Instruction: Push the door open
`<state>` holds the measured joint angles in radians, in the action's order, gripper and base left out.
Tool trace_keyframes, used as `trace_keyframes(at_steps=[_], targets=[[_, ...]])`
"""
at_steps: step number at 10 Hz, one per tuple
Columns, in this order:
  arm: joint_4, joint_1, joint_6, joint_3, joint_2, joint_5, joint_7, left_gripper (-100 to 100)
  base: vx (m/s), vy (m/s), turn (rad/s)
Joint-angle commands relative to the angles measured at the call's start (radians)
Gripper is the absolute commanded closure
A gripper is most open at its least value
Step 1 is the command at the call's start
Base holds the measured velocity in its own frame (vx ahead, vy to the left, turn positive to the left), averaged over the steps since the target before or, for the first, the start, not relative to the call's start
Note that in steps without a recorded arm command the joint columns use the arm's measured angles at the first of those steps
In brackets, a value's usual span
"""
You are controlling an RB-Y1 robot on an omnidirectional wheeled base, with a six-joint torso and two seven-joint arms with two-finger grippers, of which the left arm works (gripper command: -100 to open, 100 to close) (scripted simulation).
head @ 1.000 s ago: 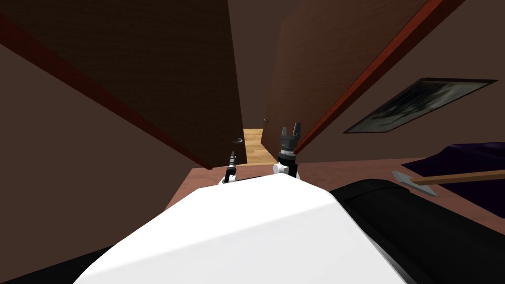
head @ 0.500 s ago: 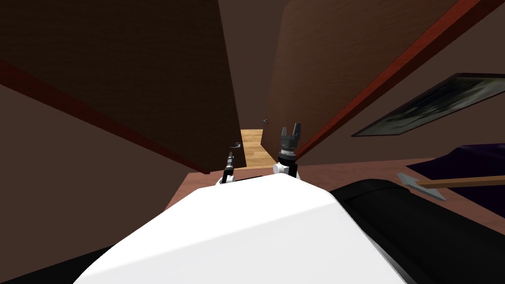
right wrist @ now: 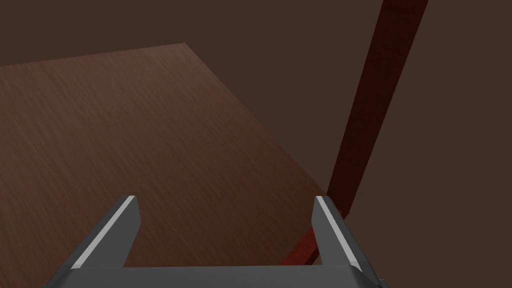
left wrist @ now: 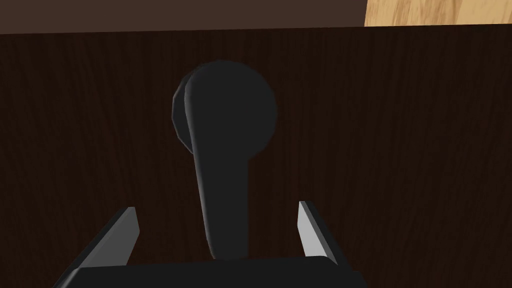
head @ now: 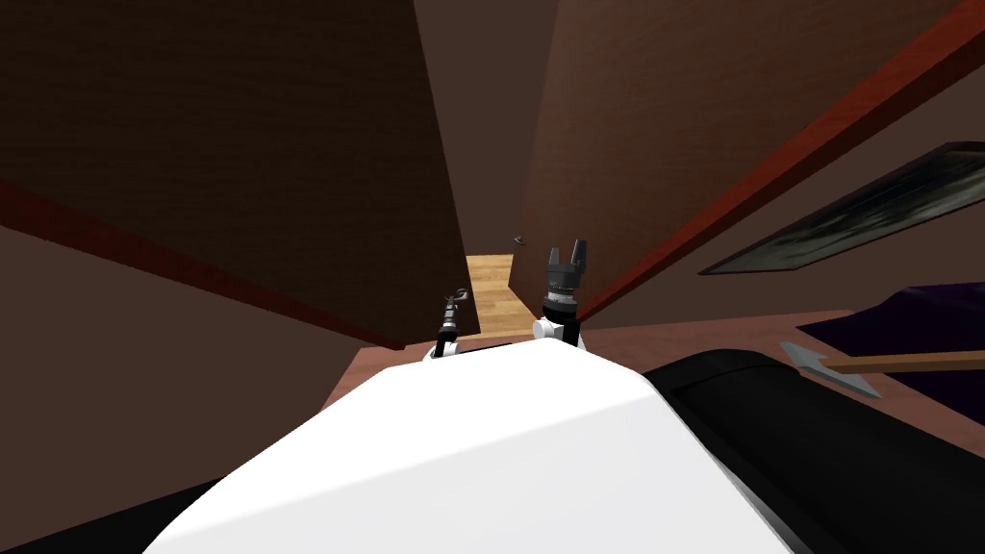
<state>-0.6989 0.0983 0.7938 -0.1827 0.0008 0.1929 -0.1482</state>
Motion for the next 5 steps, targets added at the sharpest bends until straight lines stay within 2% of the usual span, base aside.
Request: trace_keyframes(at_steps=[1,2,3,5], targets=[[0.001,0.0,0.001,0.003,-0.02,0.001,0.001,-100,0.181,-0.018,-0.017],[0.014,0.007,0.008,0.003,-0.014,0.001,0.001,-100,0.077,-0.007,-0.001],[0.014,0.007,0.008,0.003,-0.014,0.001,0.001,100,-0.009,0.0,0.003],[0.014,0.007,0.008,0.003,-0.014,0.001,0.001,100,-0.025,0.003,-0.004]])
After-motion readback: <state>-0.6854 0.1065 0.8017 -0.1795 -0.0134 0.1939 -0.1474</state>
